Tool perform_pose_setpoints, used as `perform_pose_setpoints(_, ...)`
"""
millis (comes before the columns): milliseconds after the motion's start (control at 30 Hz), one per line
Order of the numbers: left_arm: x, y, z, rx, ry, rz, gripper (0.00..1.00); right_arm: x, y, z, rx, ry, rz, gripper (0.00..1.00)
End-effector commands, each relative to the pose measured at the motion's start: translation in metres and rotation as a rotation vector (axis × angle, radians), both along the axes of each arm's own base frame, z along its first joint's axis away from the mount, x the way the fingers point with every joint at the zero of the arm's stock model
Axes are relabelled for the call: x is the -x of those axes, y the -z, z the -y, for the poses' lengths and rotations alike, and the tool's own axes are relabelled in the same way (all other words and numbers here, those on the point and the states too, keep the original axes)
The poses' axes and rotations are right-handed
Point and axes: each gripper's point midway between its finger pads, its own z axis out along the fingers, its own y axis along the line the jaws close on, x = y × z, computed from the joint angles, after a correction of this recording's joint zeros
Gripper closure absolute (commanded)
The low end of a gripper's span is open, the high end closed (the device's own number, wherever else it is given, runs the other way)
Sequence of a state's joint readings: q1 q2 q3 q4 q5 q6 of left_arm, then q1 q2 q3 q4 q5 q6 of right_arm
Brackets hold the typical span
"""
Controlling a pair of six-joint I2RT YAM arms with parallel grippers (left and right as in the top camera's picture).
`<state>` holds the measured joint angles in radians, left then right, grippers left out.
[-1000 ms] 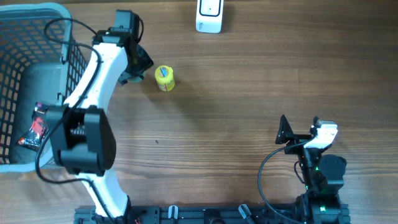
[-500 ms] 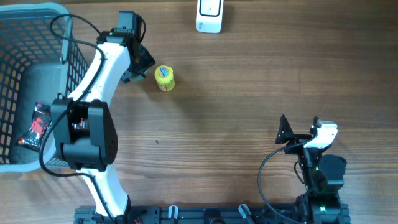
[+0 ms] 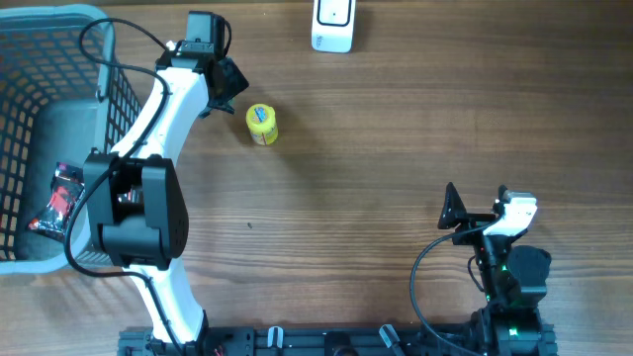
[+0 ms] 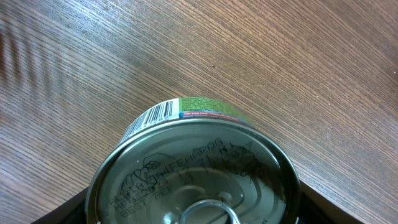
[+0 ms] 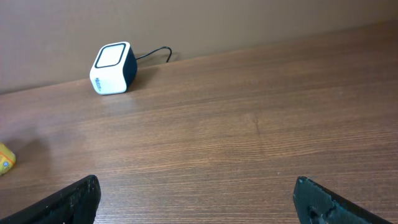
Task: Scan the item barcode
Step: 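Lower the tin can beside the yellow can and release it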
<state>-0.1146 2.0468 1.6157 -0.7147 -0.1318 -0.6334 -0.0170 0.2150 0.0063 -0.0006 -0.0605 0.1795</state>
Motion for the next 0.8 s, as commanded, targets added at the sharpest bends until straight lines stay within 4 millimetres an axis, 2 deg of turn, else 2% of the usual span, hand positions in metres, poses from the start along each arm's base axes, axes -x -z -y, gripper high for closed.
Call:
perform_pose_setpoints(0,0.001,0.012,0.005,-0.019,0.011,-0.027,0.3,0.0,0.001,-0.001,-0.01,-0.009,-0.002,0.0)
perform_pose_setpoints(167,0.005,0.022,0.015,-0.07,0.031,-0.048,0.31,0.0,0.001,-0.002,-0.009,-0.01,-0.002,0.0)
perform_pose_setpoints(300,0.003,0.031,0.026,-0.148,0.12,-0.056,0.27,0.0,0.001,-0.001,-0.009,-0.009,-0.002,0.0)
perform_pose_setpoints(567,-0.002,0.031,0.012,-0.173,0.085,-0.042,0.25,0.0,0.001,-0.002,-0.009,-0.01,-0.002,0.0)
perform_pose_setpoints(767,-0.002,0.051,0.001,-0.173,0.06,-0.077,0.26,0.0,0.001,-0.002,-0.01,-0.01,-0.002,0.0)
